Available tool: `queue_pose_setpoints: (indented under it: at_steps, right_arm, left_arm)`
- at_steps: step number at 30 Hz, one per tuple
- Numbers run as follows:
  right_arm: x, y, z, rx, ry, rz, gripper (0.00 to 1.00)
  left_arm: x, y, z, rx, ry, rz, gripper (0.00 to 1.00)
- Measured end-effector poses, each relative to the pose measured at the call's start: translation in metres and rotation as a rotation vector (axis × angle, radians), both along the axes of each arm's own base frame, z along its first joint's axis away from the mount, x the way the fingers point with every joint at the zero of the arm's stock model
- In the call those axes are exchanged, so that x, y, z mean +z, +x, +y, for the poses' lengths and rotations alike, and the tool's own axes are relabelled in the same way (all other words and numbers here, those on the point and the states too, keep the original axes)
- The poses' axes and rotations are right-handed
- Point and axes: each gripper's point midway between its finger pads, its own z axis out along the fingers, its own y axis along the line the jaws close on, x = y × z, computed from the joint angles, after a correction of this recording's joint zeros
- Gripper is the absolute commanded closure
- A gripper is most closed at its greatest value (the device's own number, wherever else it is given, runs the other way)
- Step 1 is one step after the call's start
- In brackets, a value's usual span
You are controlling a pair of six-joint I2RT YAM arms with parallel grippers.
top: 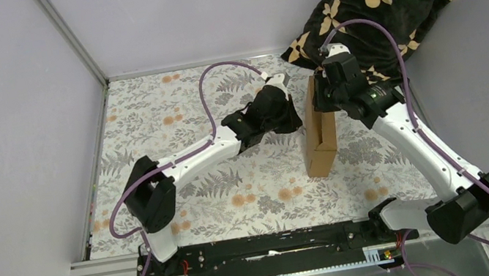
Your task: Fold the paper box
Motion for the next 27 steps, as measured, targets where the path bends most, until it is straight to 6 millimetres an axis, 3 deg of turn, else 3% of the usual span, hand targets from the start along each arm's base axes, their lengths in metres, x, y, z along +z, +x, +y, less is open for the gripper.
queue_pose_setpoints:
  at_steps: [10,22,27]
  right_arm:
    - [0.026,-0.010,-0.005,0.005,0.024,-0.074,0.70]
    - [-0.001,-0.009,-0.008,-0.001,-0.022,0.006,0.71]
    - [-0.013,-0.008,-0.007,0.002,-0.035,0.039,0.78]
  left_arm:
    - [0.002,-0.003,-0.003,-0.019,-0.013,0.005,0.84]
    - [0.002,-0.003,-0.003,-0.021,-0.014,0.006,0.84]
    - [0.002,-0.003,-0.003,-0.021,-0.014,0.006,0.84]
